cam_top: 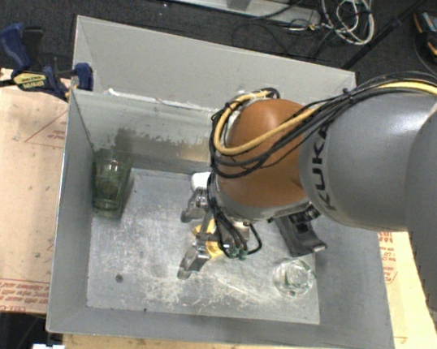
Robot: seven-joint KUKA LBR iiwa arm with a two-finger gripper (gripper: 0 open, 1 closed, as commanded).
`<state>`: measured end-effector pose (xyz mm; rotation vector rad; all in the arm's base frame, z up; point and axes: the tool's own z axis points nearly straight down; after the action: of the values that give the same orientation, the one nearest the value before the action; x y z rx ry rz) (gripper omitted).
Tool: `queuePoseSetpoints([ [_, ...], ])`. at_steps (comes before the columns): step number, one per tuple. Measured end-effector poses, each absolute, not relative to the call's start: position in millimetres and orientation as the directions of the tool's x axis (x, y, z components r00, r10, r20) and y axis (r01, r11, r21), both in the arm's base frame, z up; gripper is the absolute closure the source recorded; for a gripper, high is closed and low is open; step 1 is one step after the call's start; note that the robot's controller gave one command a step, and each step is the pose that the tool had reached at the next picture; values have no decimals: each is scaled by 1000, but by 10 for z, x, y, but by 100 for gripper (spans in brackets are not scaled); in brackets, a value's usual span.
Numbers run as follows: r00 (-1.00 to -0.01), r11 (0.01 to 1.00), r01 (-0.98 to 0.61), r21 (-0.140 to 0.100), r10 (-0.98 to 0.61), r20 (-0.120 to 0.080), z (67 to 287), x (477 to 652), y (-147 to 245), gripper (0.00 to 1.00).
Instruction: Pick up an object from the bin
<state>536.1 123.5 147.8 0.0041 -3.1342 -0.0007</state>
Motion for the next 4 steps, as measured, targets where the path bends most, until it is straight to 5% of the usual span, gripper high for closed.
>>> queuePoseSetpoints([
  [1,-1000,1000,0,1,0,0,1520,5381,1229,0],
  [2,-999,999,-36,2,-36,-7,924,5489,593,0],
  [4,-1000,1000,-28,2,-28,-4,1025,5696,138,0],
])
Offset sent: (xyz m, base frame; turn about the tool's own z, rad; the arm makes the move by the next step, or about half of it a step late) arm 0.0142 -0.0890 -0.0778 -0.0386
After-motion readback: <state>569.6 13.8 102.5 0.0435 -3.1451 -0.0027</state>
